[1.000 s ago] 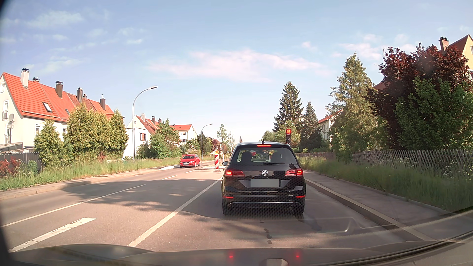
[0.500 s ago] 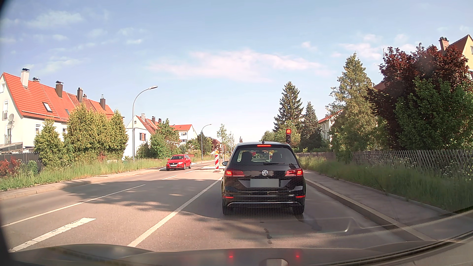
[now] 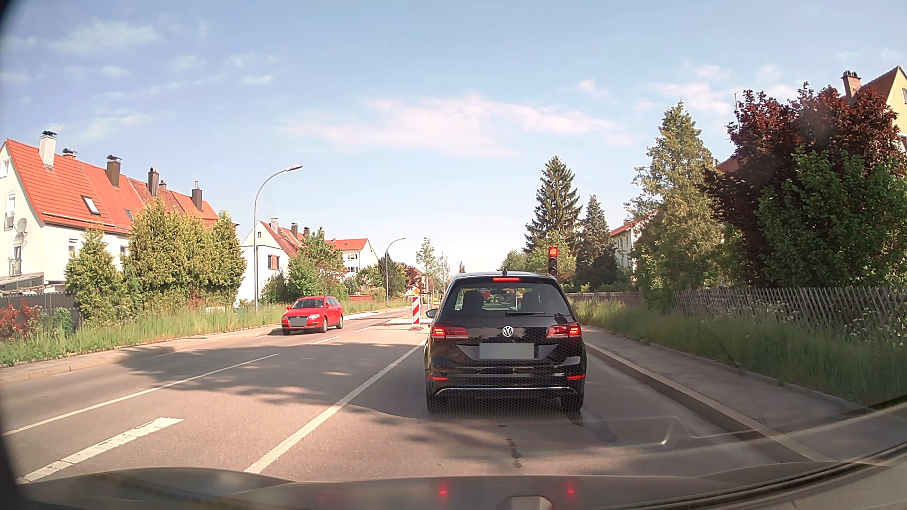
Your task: Follow the waypoints while adhering to traffic rules and regulations
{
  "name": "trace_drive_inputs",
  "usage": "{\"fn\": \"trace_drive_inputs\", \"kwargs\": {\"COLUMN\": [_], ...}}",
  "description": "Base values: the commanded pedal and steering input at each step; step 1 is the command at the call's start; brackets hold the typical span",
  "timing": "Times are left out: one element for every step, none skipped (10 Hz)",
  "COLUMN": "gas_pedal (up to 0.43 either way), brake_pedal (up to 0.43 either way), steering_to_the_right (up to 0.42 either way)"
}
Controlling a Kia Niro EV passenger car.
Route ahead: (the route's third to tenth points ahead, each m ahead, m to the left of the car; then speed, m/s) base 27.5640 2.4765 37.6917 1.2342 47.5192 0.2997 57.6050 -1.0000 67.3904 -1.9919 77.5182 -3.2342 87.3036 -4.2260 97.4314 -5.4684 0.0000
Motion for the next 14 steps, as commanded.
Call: {"fn": "trace_drive_inputs", "kwargs": {"gas_pedal": [0.000,0.000,0.000,0.000,0.000,0.000,0.000,0.000,0.000,0.000,0.000,0.000,0.000,0.000], "brake_pedal": [0.238,0.238,0.238,0.238,0.238,0.238,0.238,0.238,0.238,0.238,0.238,0.238,0.238,0.238], "steering_to_the_right": [-0.021,-0.021,-0.021,-0.021,-0.021,-0.021,-0.021,-0.021,-0.021,-0.021,-0.021,-0.021,-0.021,-0.021]}}
